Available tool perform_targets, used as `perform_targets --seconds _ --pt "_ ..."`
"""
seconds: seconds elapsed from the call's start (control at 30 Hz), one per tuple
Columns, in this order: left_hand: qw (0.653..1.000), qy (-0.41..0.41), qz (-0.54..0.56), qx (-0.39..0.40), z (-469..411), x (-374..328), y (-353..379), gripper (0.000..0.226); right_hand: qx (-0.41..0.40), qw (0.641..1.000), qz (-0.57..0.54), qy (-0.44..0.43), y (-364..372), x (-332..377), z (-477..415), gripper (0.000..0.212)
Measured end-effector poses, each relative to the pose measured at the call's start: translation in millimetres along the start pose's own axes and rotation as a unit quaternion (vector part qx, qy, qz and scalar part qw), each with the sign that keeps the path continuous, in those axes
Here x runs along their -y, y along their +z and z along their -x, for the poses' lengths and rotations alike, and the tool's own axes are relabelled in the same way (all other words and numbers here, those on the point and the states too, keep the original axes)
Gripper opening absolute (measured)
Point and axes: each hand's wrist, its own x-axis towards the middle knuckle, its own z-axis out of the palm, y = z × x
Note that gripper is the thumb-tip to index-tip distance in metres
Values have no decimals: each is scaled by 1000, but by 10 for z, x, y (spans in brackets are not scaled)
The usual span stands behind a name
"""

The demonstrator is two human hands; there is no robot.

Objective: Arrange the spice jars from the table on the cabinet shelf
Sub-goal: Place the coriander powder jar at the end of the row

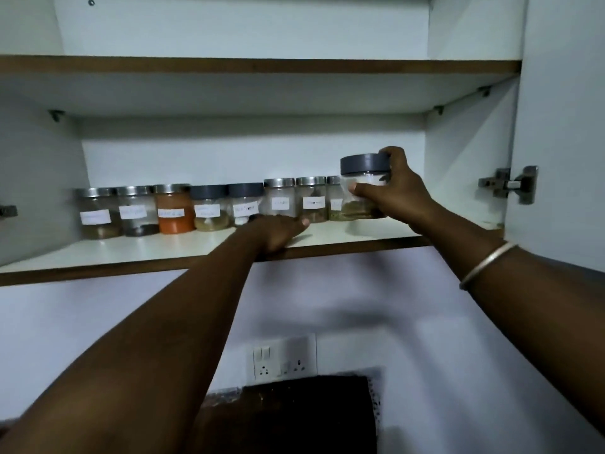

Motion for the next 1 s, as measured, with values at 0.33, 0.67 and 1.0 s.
perform_targets --seconds 0.33,0.67,1.0 --pt "996 21 -86 -9 -85 38 8 73 99 971 93 197 76 -704 -799 98" --pt "995 23 -98 -3 -65 29 20 75 129 955 131 232 261 -885 -1180 60" --pt "997 13 -74 -25 -77 20 38 73 149 955 120 226 307 -1016 -1325 53"
